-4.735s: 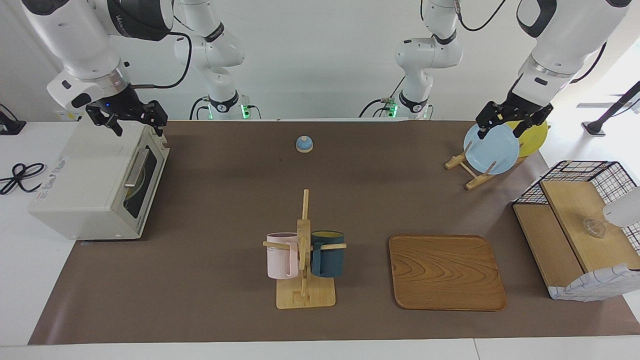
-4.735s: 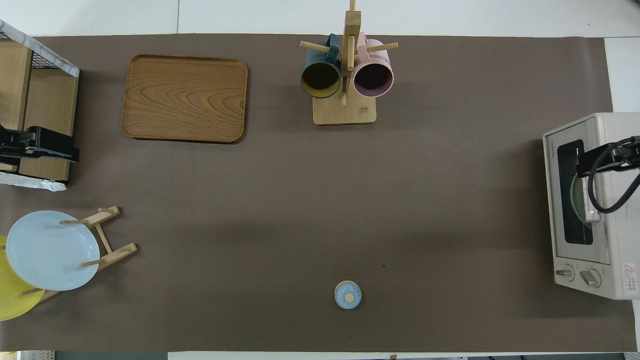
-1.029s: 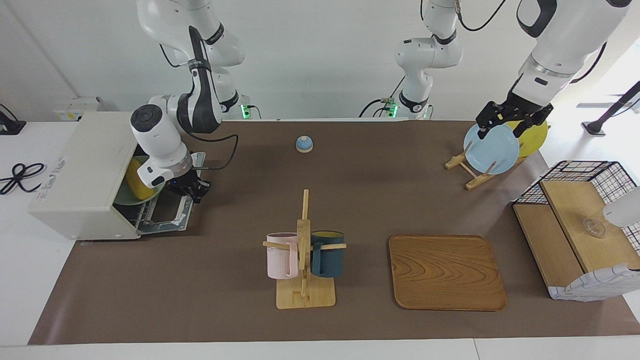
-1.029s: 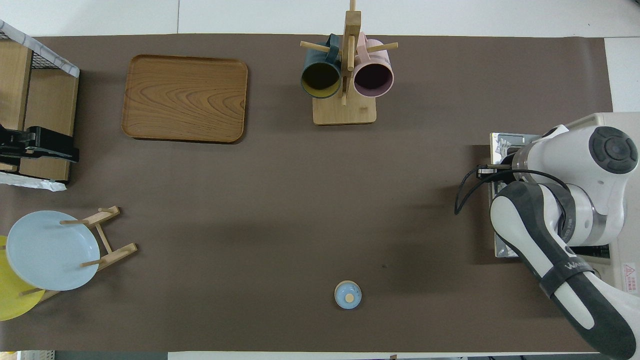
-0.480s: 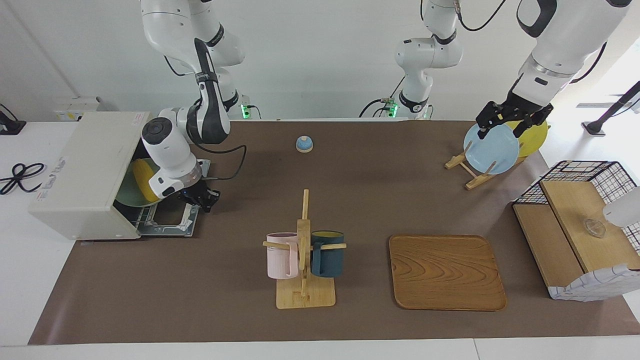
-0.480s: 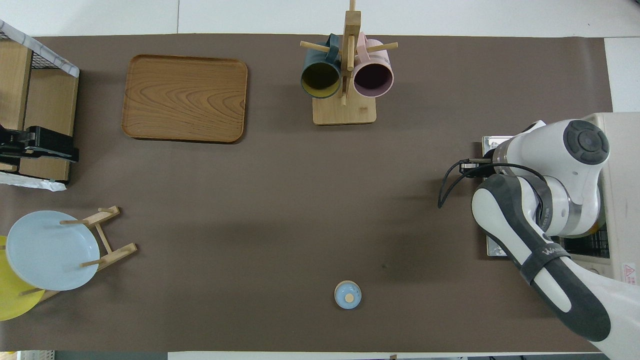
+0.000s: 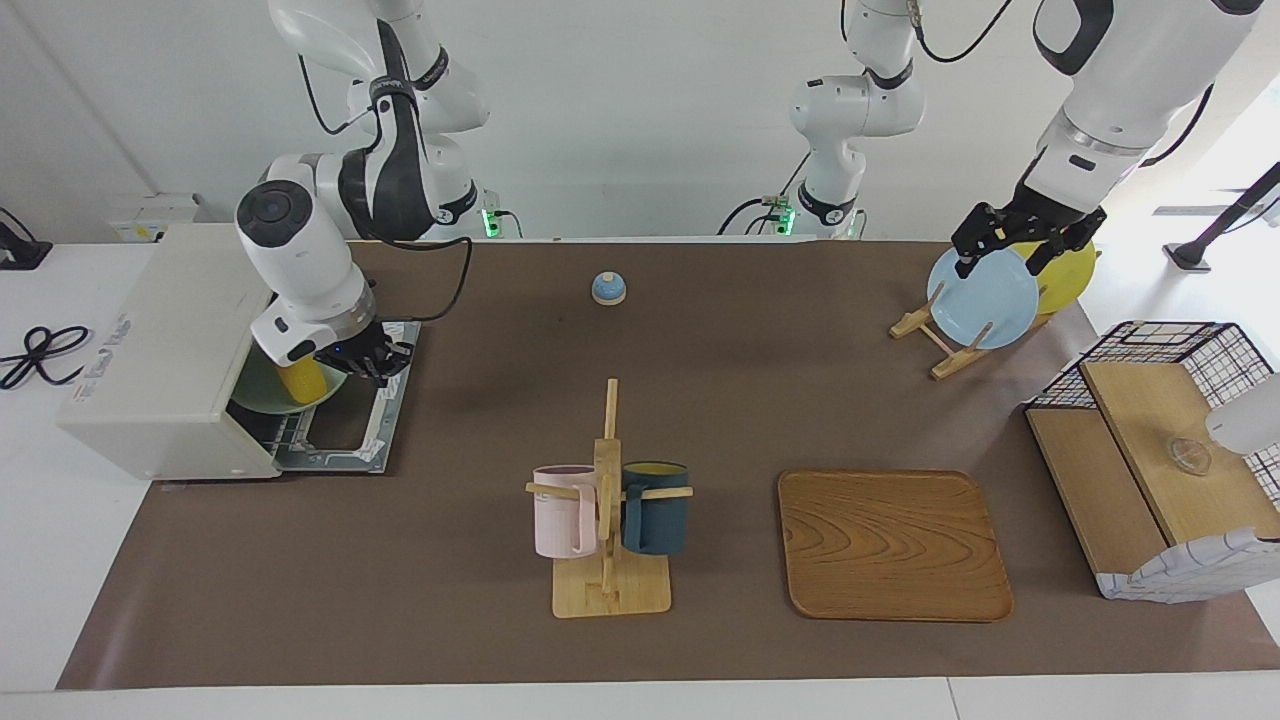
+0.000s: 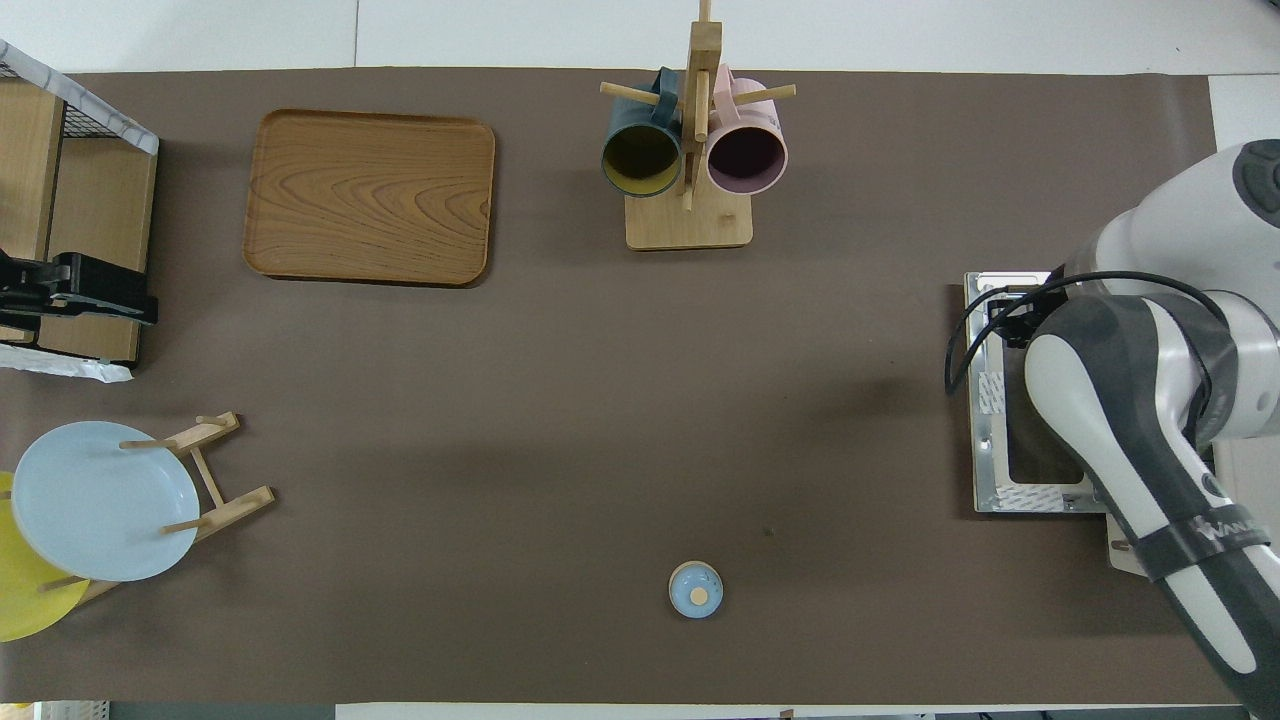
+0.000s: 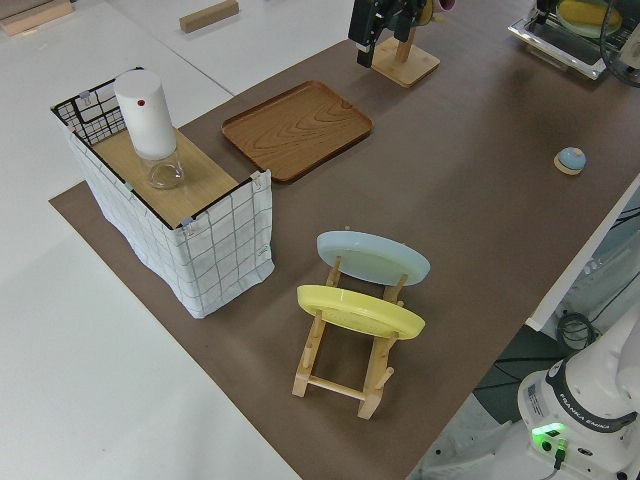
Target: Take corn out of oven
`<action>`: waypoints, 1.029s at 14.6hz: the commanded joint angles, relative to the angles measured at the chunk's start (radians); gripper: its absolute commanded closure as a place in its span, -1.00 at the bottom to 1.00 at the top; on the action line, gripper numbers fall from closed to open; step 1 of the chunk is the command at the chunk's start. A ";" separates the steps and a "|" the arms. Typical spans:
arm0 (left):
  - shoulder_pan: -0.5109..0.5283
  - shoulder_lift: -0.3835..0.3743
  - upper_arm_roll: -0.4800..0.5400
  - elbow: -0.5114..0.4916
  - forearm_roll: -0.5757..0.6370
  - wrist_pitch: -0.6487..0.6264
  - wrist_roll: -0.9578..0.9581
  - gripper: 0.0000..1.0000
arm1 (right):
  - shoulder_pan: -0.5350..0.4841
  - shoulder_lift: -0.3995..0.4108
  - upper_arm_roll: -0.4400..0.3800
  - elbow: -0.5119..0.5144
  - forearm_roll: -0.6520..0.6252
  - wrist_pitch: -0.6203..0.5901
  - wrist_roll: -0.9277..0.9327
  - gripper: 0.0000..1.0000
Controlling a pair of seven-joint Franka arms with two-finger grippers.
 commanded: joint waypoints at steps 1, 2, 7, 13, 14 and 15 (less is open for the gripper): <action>0.005 -0.029 -0.004 -0.033 0.015 0.005 -0.006 -1.00 | -0.092 -0.015 0.006 -0.051 -0.014 0.017 -0.020 0.32; 0.005 -0.029 -0.004 -0.031 0.014 0.005 -0.006 -1.00 | -0.101 -0.022 0.006 -0.083 -0.012 0.042 -0.032 0.16; 0.004 -0.029 -0.004 -0.033 0.014 0.005 -0.006 -1.00 | -0.086 -0.052 0.011 -0.177 -0.002 0.150 -0.033 -0.07; 0.007 -0.031 -0.004 -0.034 0.014 -0.019 -0.006 -1.00 | -0.098 -0.078 0.011 -0.260 -0.002 0.230 -0.076 0.07; 0.007 -0.031 -0.004 -0.034 0.015 -0.019 -0.006 -1.00 | -0.098 -0.079 0.009 -0.268 -0.002 0.230 -0.083 0.17; 0.007 -0.031 -0.004 -0.034 0.014 -0.019 -0.006 -1.00 | -0.098 -0.084 0.009 -0.274 -0.002 0.230 -0.093 0.45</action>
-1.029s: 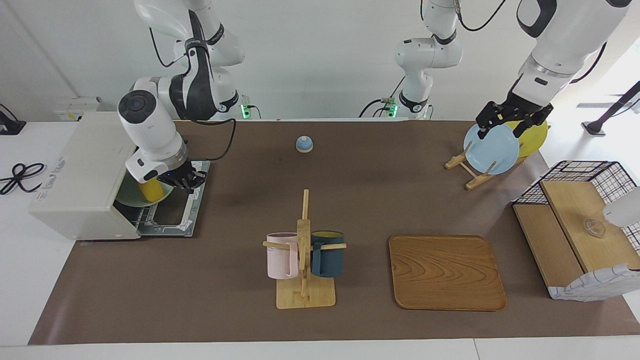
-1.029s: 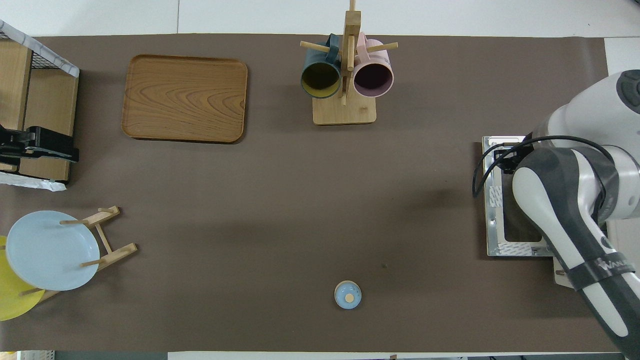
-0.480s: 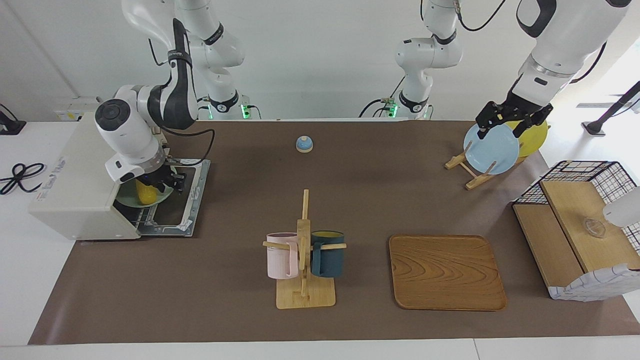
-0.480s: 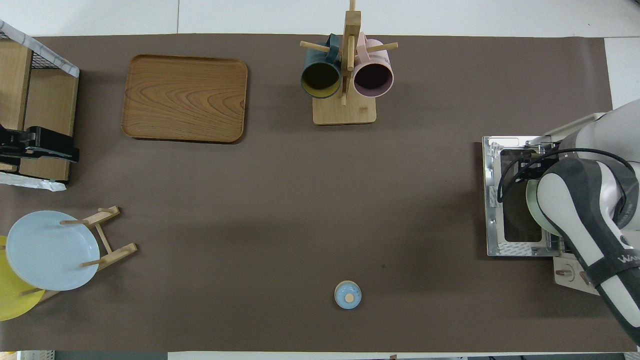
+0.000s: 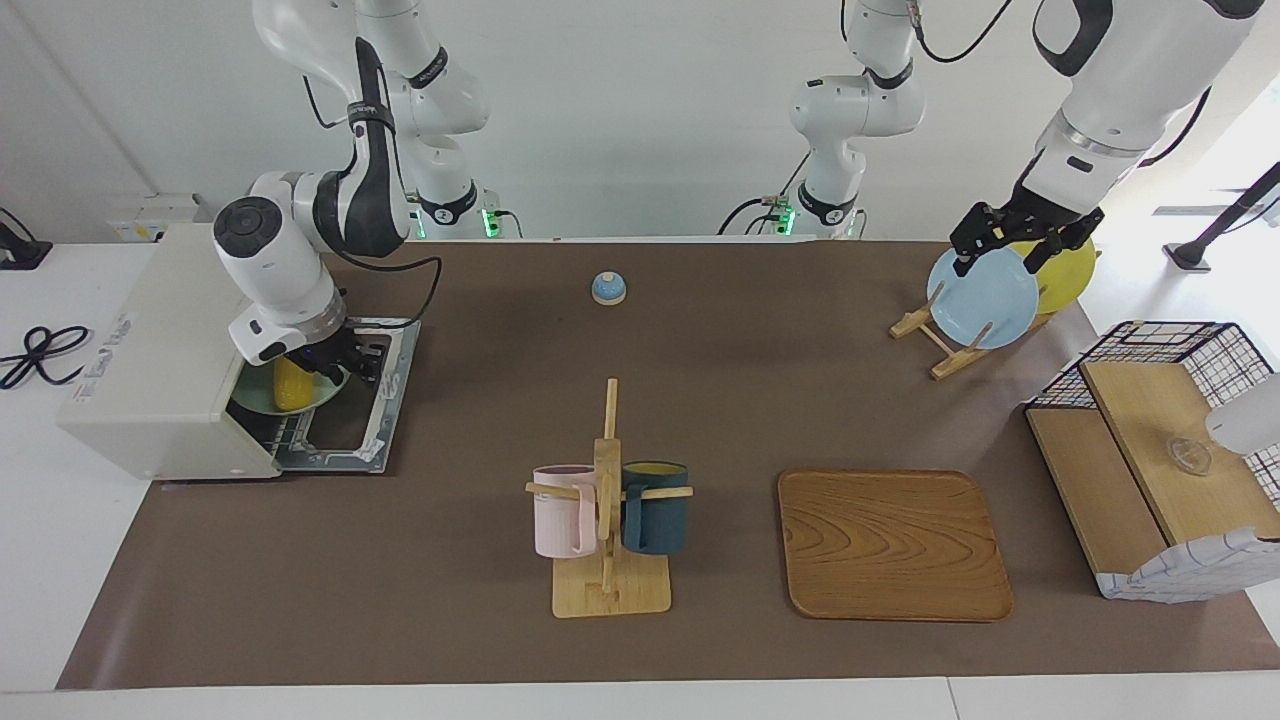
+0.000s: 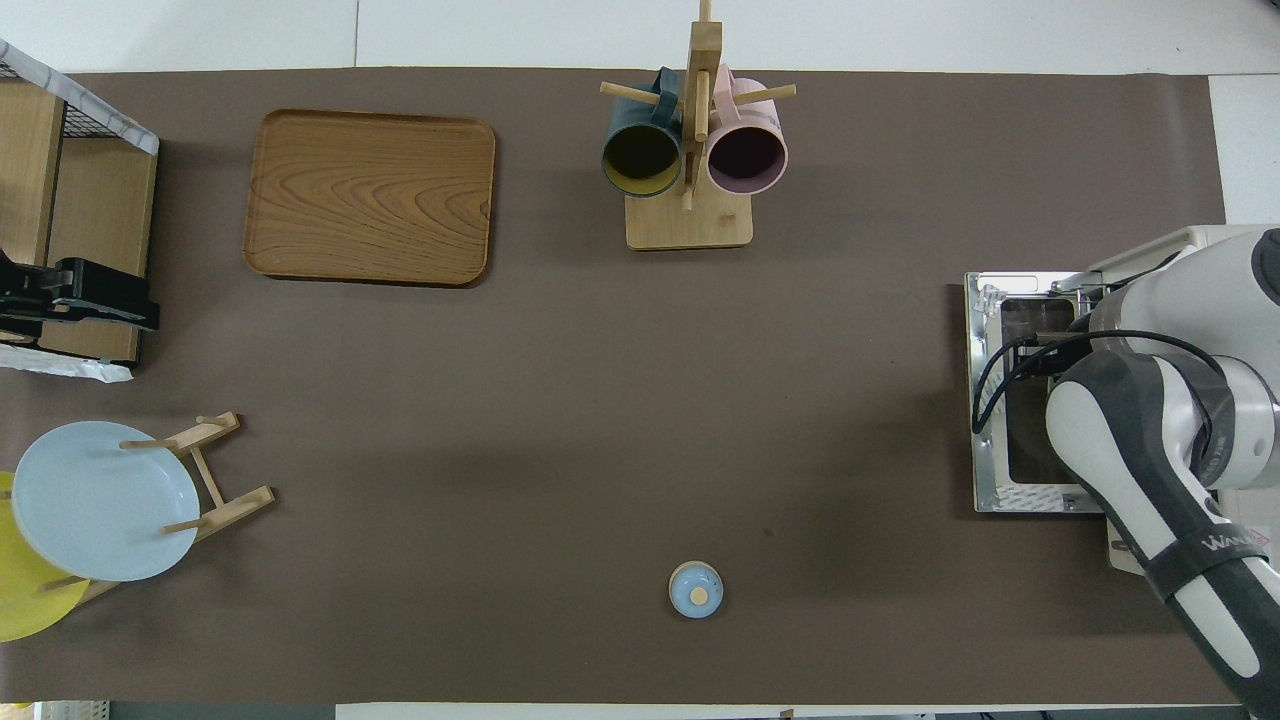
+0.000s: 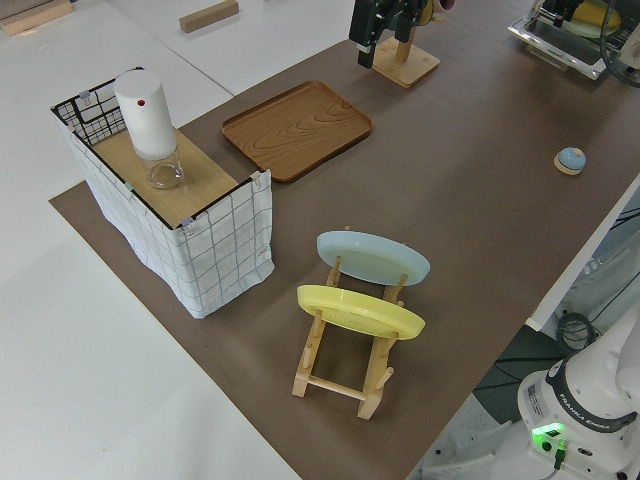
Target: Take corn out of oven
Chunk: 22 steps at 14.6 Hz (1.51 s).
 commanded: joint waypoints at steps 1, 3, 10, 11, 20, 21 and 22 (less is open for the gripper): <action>0.007 -0.031 -0.004 -0.032 0.014 -0.004 -0.006 -1.00 | -0.004 -0.044 0.004 -0.054 0.003 0.018 -0.048 0.99; 0.005 -0.031 -0.005 -0.032 0.015 -0.004 -0.004 -1.00 | 0.019 -0.044 0.011 -0.045 -0.003 -0.002 -0.046 1.00; 0.005 -0.032 -0.005 -0.035 0.014 -0.005 0.001 -1.00 | 0.312 0.077 0.012 0.280 -0.011 -0.226 0.179 1.00; 0.005 -0.032 -0.005 -0.035 0.014 -0.005 -0.001 -1.00 | 0.356 0.094 0.012 0.303 -0.008 -0.223 0.232 1.00; 0.005 -0.034 -0.005 -0.038 0.014 -0.002 -0.007 -1.00 | 0.685 0.467 0.027 0.643 0.003 -0.119 0.750 1.00; 0.005 -0.034 -0.005 -0.038 0.014 -0.002 -0.006 -1.00 | 0.691 0.467 0.047 0.636 0.018 -0.098 0.764 1.00; 0.005 -0.034 -0.005 -0.038 0.014 -0.002 -0.004 -1.00 | 0.697 0.467 0.060 0.632 0.029 -0.087 0.793 1.00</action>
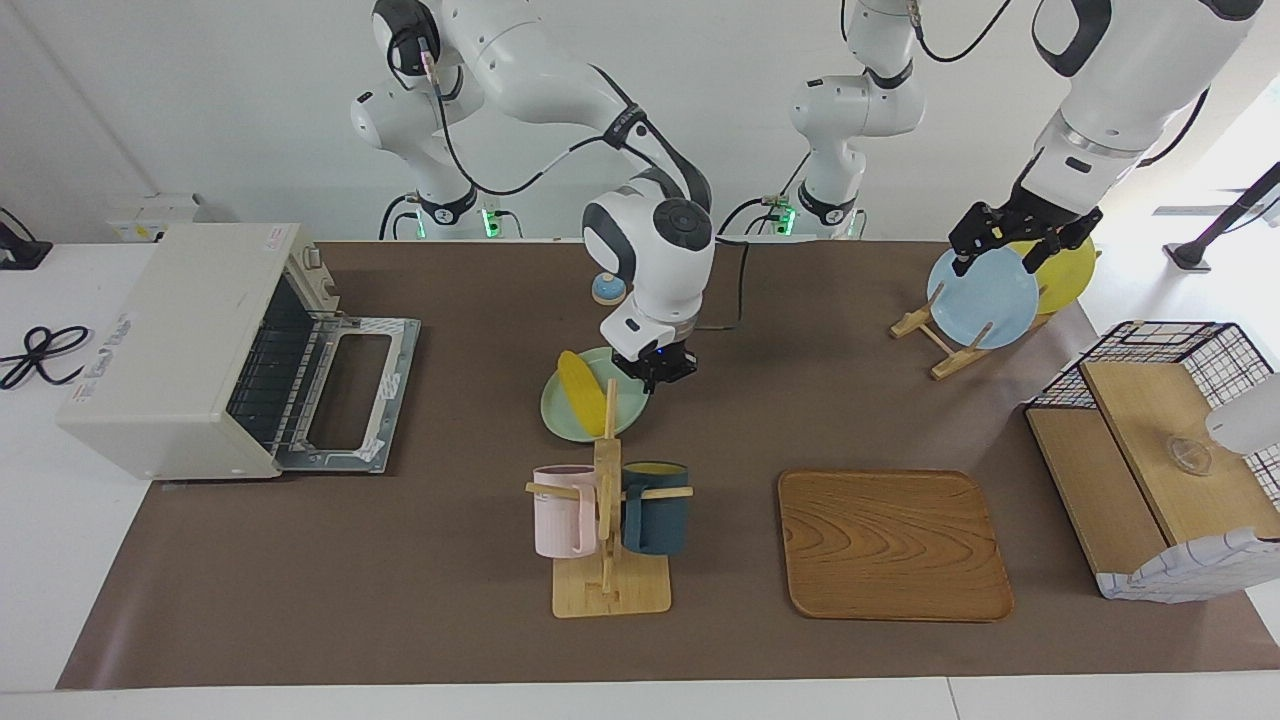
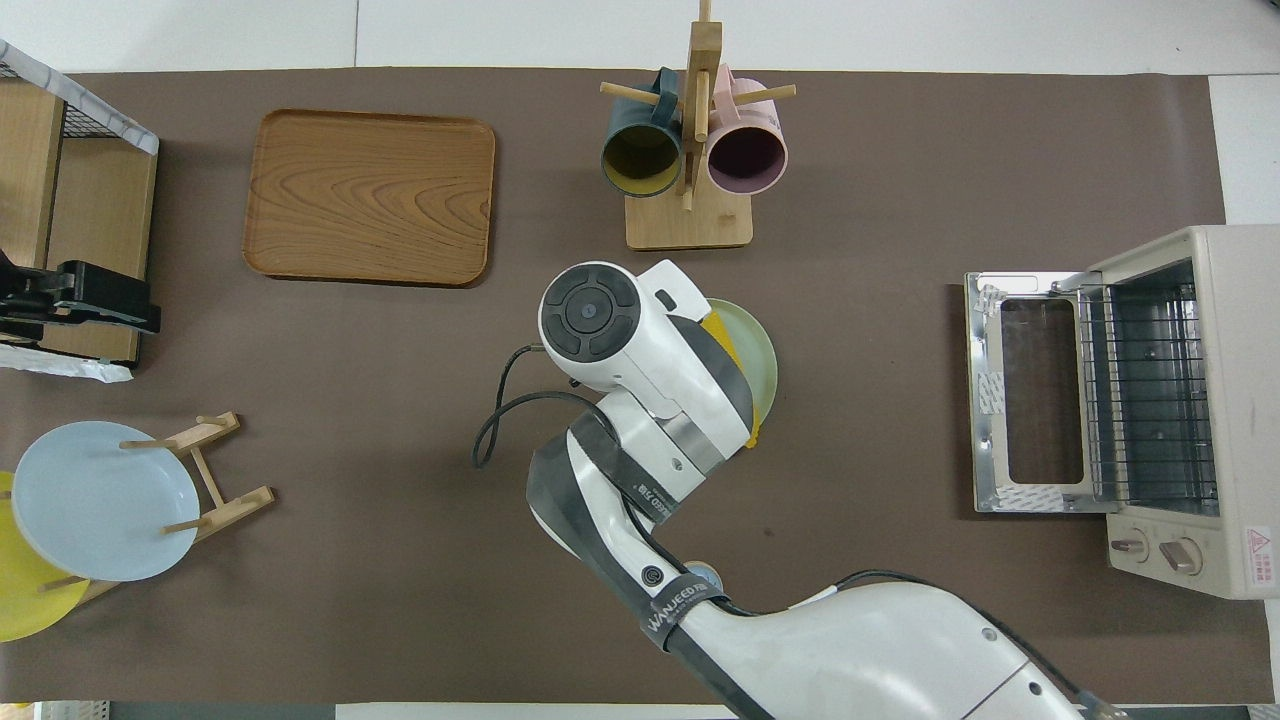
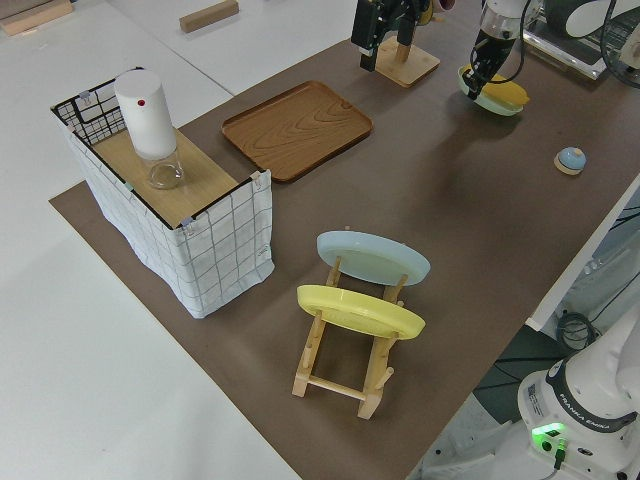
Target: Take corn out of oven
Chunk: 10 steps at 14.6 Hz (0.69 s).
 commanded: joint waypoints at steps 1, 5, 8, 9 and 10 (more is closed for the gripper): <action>0.005 -0.032 -0.005 -0.032 0.014 -0.001 -0.006 -1.00 | 0.010 0.002 0.031 0.018 0.026 0.023 0.068 1.00; -0.003 -0.039 -0.005 -0.049 0.014 0.010 -0.009 -1.00 | -0.024 0.001 0.031 0.019 0.046 0.041 0.081 0.51; -0.004 -0.046 -0.008 -0.065 0.014 0.015 -0.006 -1.00 | -0.064 -0.011 0.022 0.047 0.034 -0.024 0.014 0.21; -0.006 -0.046 -0.008 -0.066 0.014 0.016 -0.006 -1.00 | -0.090 -0.031 0.019 0.046 0.026 -0.070 -0.052 0.29; -0.009 -0.048 -0.011 -0.072 0.014 0.021 -0.006 -1.00 | -0.123 -0.060 0.016 0.030 0.011 -0.117 -0.133 0.54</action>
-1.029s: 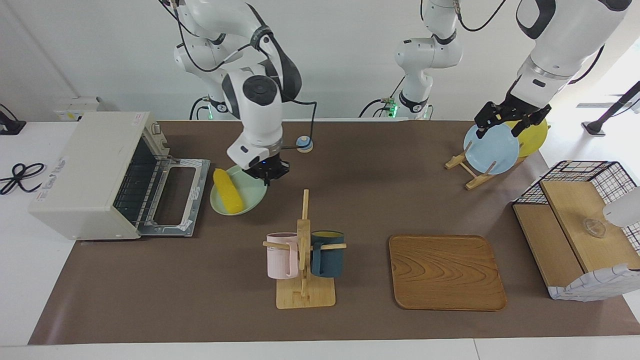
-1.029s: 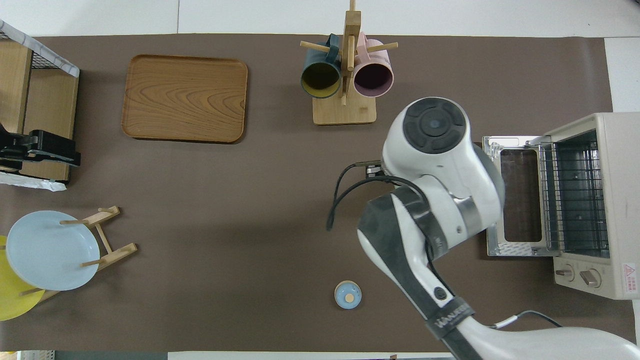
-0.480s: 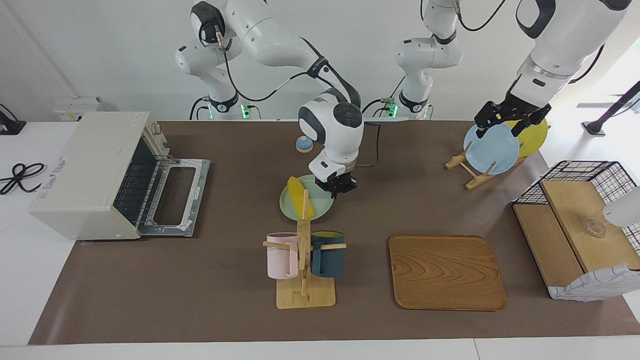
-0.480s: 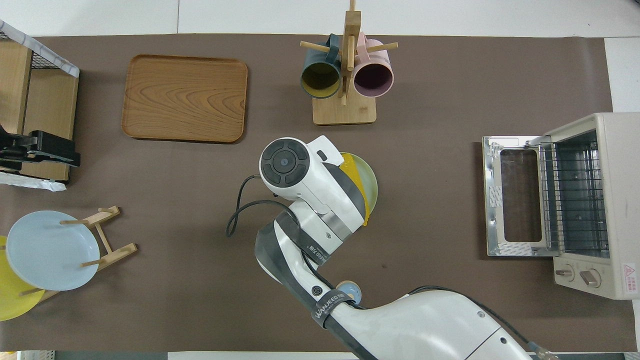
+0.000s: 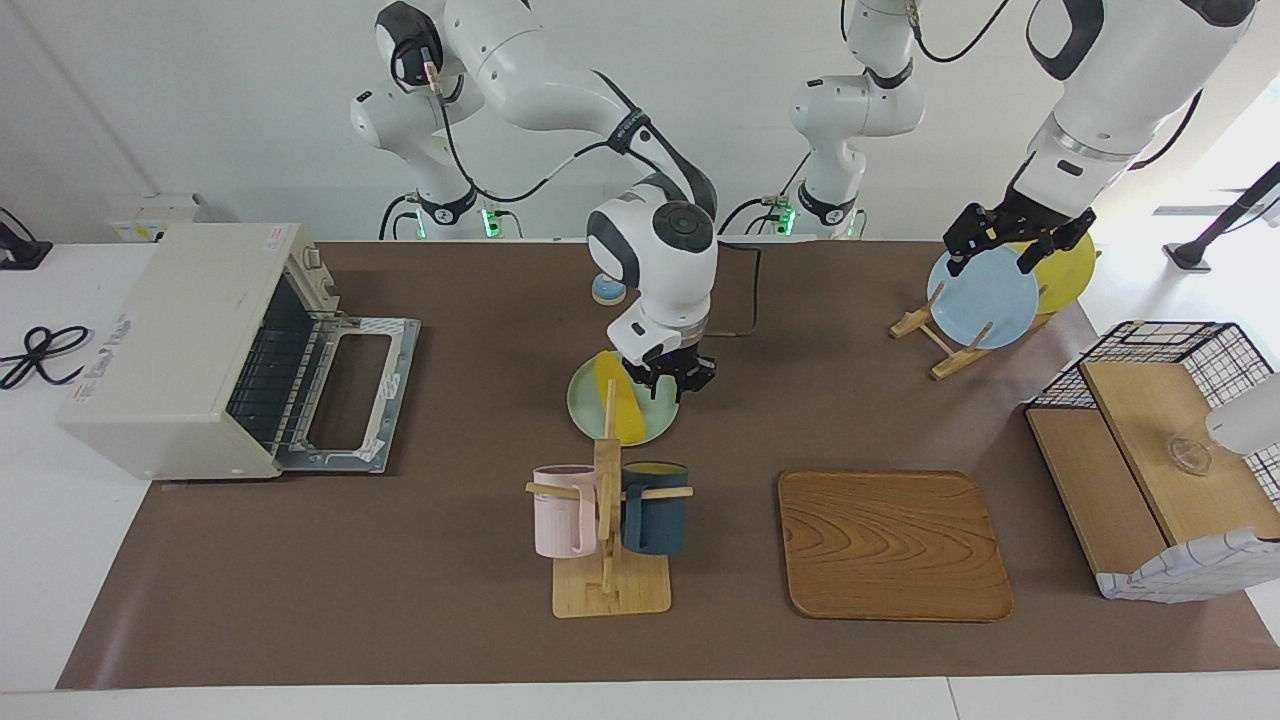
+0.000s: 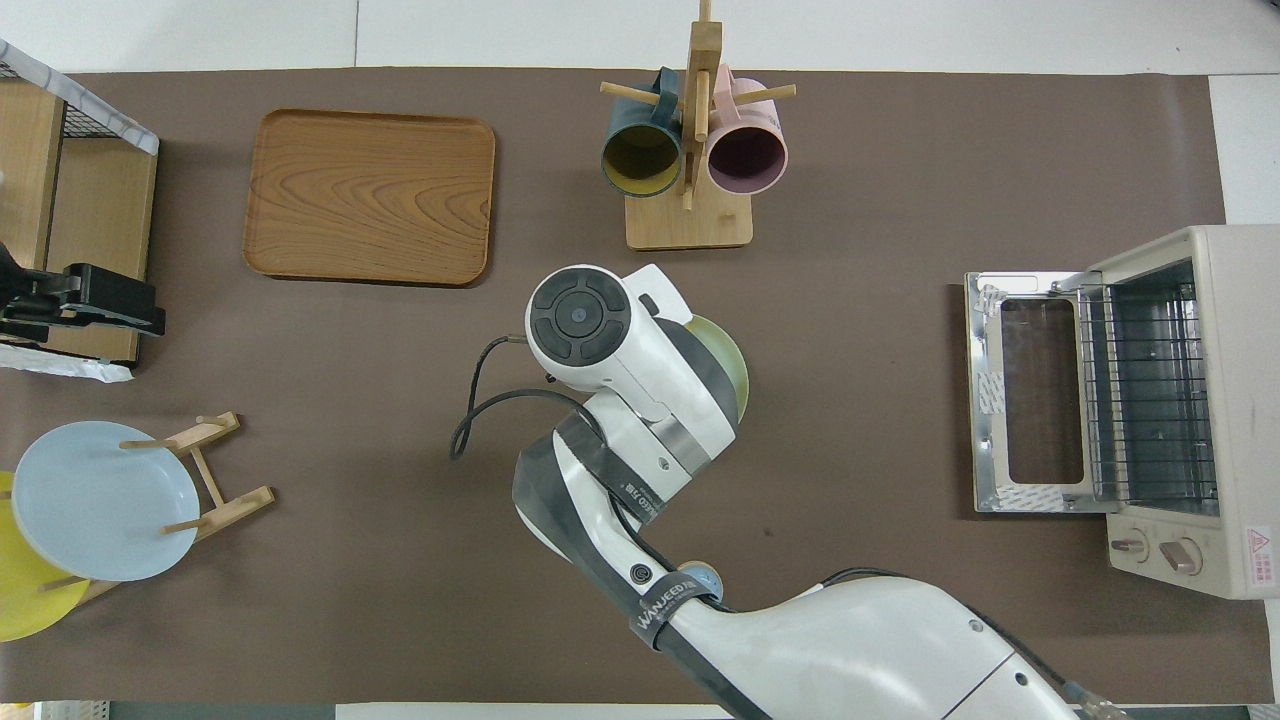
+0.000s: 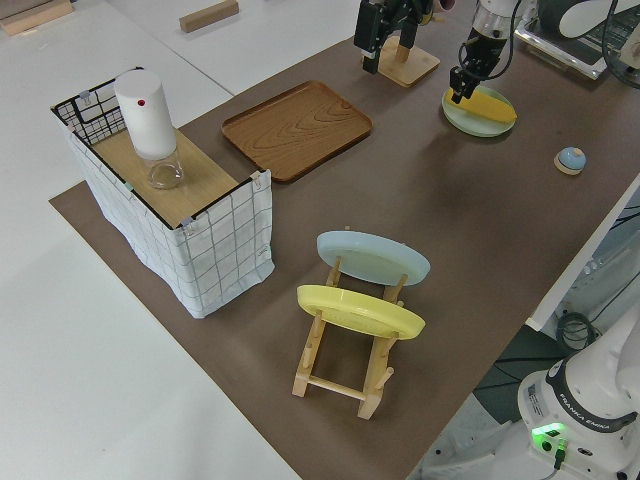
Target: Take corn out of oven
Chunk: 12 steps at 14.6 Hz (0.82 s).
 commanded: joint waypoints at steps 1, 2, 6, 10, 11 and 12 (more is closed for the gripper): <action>-0.016 -0.049 -0.006 -0.066 0.012 0.029 -0.007 -1.00 | -0.107 -0.079 0.004 -0.033 -0.024 -0.121 -0.177 0.90; -0.042 -0.057 -0.006 -0.089 0.011 0.044 -0.010 -1.00 | -0.143 -0.109 0.004 -0.077 -0.027 -0.136 -0.201 1.00; -0.227 -0.093 -0.006 -0.236 -0.011 0.179 -0.207 -1.00 | -0.233 -0.194 0.004 -0.274 -0.065 -0.079 -0.225 1.00; -0.421 -0.061 -0.006 -0.339 -0.047 0.378 -0.424 -1.00 | -0.340 -0.235 0.006 -0.433 -0.184 0.050 -0.226 1.00; -0.485 -0.019 -0.006 -0.344 -0.049 0.436 -0.499 -1.00 | -0.369 -0.241 0.006 -0.464 -0.184 0.088 -0.229 1.00; -0.537 0.029 -0.005 -0.339 -0.049 0.487 -0.569 -1.00 | -0.392 -0.245 0.006 -0.492 -0.184 0.119 -0.238 1.00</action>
